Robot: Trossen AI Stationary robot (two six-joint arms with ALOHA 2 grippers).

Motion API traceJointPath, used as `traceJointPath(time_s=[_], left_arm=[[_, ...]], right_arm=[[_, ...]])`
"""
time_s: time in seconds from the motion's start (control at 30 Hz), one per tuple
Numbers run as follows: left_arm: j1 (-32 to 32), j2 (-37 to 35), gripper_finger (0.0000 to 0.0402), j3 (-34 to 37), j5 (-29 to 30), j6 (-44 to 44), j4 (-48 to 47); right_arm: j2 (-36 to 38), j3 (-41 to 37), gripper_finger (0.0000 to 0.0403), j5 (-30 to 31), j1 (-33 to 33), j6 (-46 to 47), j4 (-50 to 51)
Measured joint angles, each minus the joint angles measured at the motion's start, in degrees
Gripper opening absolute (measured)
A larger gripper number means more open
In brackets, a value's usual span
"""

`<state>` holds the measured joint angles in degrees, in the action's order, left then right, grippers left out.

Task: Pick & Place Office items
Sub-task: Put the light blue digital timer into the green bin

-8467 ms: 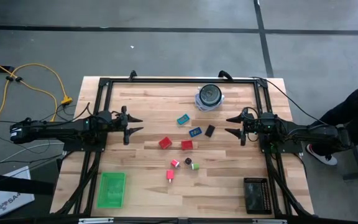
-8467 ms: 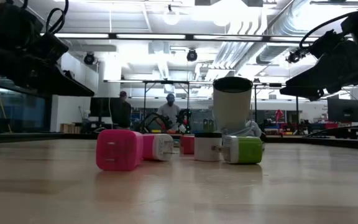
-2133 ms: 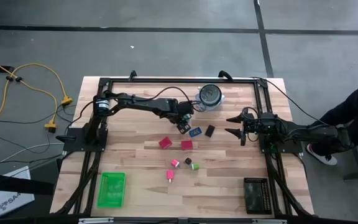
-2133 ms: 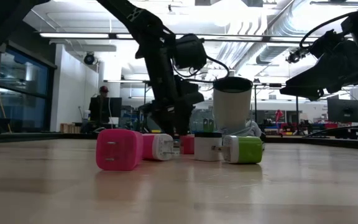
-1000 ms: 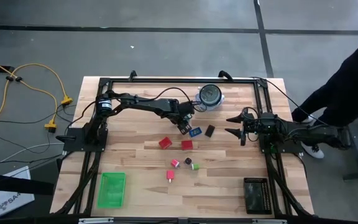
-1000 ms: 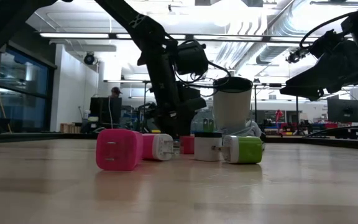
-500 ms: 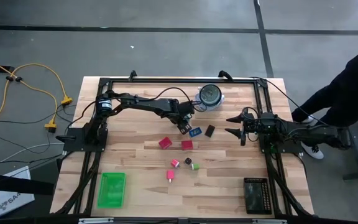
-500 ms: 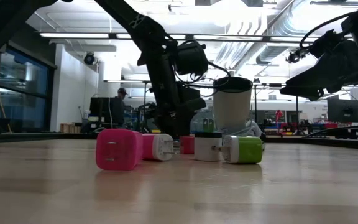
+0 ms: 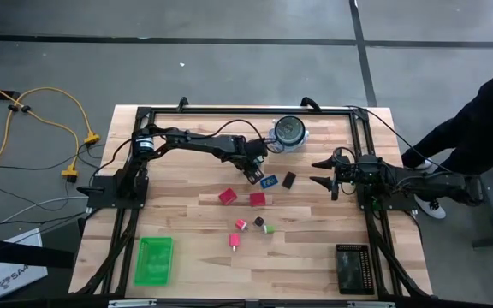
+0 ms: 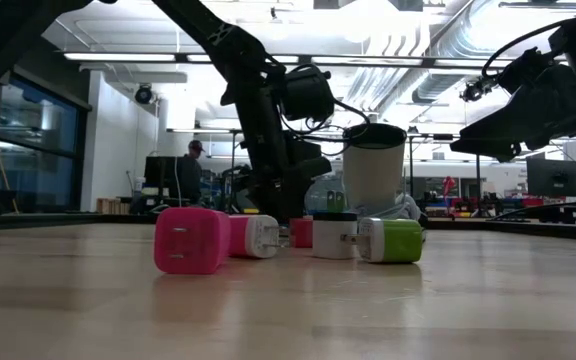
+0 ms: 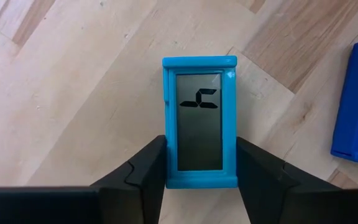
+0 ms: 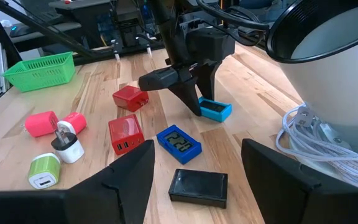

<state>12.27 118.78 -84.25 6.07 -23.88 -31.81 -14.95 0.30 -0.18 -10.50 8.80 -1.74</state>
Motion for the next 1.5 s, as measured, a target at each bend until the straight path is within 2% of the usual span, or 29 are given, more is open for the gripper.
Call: traceJointPath(time_s=[0.37, 0.6, 1.0, 1.27, 1.5], left_arm=[[0.0, -0.94, 0.0153, 0.15, -0.22, -0.17, -1.04], [0.32, -4.31, 0.0153, 0.22, -0.25, -0.21, -5.03], [0.06, -11.54, 0.0152, 0.15, 4.11, 0.31, -12.23], [-2.68, -16.83, 0.0152, 0.29, 6.79, 3.48, -18.61], [-6.14, -25.41, 0.0152, 7.97, 7.79, 1.74, -19.02]], right_arm=[[-0.01, 0.0, 0.0229, 0.0, 0.0, 0.0, 0.0], [-0.01, 0.01, 0.0229, 0.02, 0.0, 0.0, 0.0], [0.01, 0.0, 0.0229, 0.02, 0.0, 0.01, -0.04], [0.01, 0.0, 0.0229, 0.01, 0.0, 0.0, -0.03], [0.01, 0.0, 0.0229, 0.02, 0.0, 0.0, -0.02]])
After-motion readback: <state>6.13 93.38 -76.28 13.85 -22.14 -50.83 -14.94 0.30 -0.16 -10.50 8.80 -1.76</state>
